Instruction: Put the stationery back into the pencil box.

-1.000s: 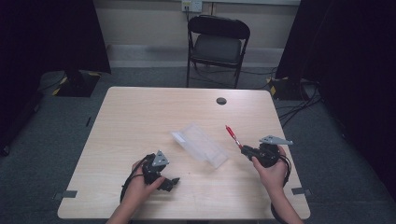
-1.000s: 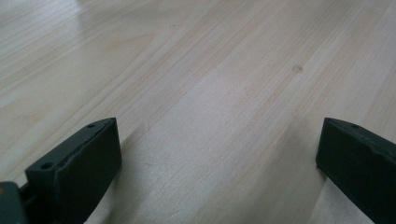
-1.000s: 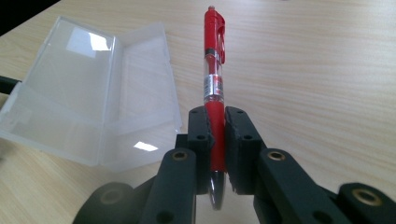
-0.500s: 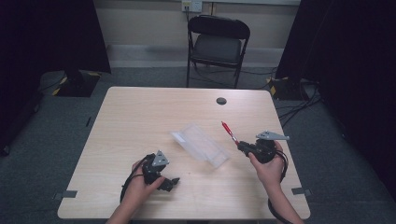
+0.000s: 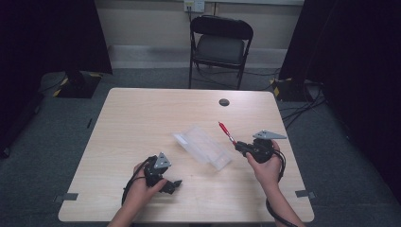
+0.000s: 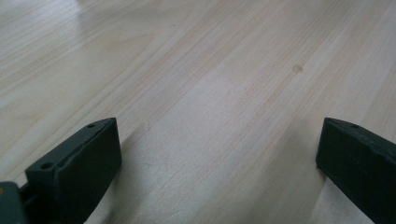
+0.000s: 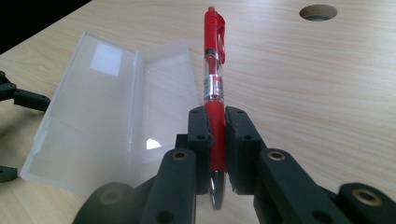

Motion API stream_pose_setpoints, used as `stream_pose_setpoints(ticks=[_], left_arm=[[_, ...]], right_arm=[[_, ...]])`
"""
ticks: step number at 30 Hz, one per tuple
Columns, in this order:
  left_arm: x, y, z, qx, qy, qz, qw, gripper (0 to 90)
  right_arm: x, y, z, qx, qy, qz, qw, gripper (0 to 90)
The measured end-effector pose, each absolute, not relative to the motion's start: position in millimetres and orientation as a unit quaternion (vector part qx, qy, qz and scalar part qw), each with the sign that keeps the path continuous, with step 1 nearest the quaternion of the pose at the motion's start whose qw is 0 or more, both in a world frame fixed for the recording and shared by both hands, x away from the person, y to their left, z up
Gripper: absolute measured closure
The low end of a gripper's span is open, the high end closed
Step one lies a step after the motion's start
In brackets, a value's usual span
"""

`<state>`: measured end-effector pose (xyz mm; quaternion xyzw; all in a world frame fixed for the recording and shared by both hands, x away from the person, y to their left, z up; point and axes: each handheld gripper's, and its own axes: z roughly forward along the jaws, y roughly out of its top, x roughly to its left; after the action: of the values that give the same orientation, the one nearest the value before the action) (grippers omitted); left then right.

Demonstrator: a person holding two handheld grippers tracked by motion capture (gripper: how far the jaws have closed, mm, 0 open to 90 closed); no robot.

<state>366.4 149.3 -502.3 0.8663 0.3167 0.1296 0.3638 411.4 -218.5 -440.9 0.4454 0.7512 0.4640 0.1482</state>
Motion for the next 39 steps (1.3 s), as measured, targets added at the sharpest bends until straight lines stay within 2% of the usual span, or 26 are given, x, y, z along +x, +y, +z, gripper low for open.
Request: stream_pose_setpoints(ticks=[39], left_arm=[[366,149,-502,0.867,0.317,0.130,0.362,0.0]], right_arm=[[426,-182,-449,0.423,0.767,0.464,0.134,81.4]])
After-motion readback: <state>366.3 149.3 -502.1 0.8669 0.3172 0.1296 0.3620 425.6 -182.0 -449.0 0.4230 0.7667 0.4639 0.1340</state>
